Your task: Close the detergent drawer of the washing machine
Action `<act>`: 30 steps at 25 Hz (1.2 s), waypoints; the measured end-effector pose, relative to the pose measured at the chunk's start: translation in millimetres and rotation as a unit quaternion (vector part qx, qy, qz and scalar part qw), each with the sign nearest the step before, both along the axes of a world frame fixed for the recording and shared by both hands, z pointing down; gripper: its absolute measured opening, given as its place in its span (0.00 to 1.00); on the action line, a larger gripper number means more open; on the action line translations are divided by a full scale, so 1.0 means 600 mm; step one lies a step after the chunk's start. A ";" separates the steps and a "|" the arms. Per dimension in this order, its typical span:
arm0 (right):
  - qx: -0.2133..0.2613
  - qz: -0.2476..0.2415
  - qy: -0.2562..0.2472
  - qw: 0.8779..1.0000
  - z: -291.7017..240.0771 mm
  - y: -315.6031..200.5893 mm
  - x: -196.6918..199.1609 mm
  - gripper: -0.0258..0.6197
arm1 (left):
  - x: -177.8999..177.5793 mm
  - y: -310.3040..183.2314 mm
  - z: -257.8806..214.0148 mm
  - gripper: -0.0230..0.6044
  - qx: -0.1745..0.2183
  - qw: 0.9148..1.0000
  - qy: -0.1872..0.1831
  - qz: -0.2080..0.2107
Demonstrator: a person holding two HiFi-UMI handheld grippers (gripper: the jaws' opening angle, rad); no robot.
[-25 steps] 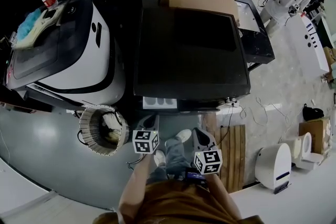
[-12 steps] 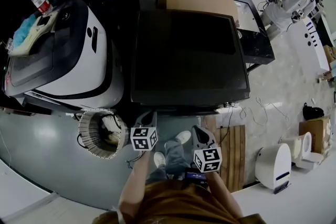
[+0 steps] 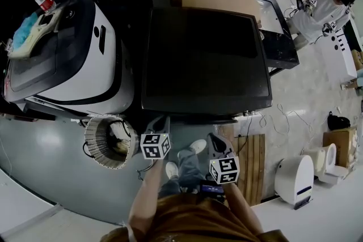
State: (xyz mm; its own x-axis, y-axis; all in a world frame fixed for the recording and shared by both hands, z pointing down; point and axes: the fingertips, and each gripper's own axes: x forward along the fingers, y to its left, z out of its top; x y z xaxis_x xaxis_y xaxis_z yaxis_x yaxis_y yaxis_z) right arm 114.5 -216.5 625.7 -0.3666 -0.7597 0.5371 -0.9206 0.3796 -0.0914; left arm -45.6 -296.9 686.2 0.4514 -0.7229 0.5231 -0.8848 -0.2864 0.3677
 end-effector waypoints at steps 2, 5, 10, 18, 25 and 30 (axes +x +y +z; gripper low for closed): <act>0.001 -0.002 0.001 1.000 0.001 0.000 -0.001 0.06 | 0.000 -0.002 0.000 0.08 0.000 1.000 -0.001 0.000; -0.001 -0.002 0.002 1.000 0.005 0.005 0.001 0.06 | -0.001 -0.004 0.001 0.07 0.002 1.000 -0.002 0.000; -0.006 0.000 0.001 1.000 0.012 0.016 0.008 0.06 | -0.001 -0.004 0.001 0.07 -0.005 1.000 0.002 -0.005; -0.004 -0.002 -0.001 1.000 0.013 0.020 0.009 0.06 | -0.002 -0.014 0.004 0.07 -0.010 1.000 0.015 -0.012; 0.000 -0.004 -0.012 1.000 0.007 0.022 -0.002 0.06 | 0.002 -0.006 0.005 0.07 -0.004 1.000 0.000 0.010; 0.019 -0.010 -0.016 1.000 -0.015 0.023 -0.022 0.06 | -0.012 0.021 0.006 0.07 -0.009 1.000 0.001 0.004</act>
